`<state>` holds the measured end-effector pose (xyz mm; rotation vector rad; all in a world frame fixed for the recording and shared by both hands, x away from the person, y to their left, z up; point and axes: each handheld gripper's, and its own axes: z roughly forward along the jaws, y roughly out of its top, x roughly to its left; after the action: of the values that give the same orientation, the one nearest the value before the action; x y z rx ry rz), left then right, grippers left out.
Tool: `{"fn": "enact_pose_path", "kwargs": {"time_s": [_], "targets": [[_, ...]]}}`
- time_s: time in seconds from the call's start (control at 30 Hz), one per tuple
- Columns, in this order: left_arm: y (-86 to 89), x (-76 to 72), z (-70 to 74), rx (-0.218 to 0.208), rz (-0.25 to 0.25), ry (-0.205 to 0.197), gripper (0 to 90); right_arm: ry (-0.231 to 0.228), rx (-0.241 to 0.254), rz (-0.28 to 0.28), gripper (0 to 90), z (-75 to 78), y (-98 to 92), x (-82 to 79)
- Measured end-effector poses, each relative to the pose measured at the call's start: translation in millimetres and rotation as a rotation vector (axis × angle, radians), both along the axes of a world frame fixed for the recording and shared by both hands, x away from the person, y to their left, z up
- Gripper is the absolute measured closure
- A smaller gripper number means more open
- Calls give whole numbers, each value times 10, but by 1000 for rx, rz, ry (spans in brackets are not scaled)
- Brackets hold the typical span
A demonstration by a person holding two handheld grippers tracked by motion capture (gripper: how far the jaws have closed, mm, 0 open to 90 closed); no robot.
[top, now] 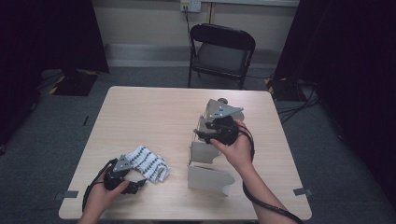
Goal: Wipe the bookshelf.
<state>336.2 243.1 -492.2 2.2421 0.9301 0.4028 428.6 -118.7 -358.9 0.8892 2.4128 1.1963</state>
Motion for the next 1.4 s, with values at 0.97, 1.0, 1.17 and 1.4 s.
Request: {"fn": "enact_pose_path", "kwargs": {"time_s": [0.97, 1.0, 1.17, 1.4], "targets": [[-216, 117, 289, -81, 5, 31, 154, 1, 3, -177, 276, -841, -1262, -446], [-213, 124, 282, -83, 11, 30, 154, 3, 1, -185, 265, -875, -1284, -457], [-221, 141, 291, -96, 21, 39, 154, 17, -10, -218, 233, -1047, -1384, -521], [-265, 170, 374, -79, 10, 26, 154, 52, -36, -227, 176, -1259, -1505, -590]]}}
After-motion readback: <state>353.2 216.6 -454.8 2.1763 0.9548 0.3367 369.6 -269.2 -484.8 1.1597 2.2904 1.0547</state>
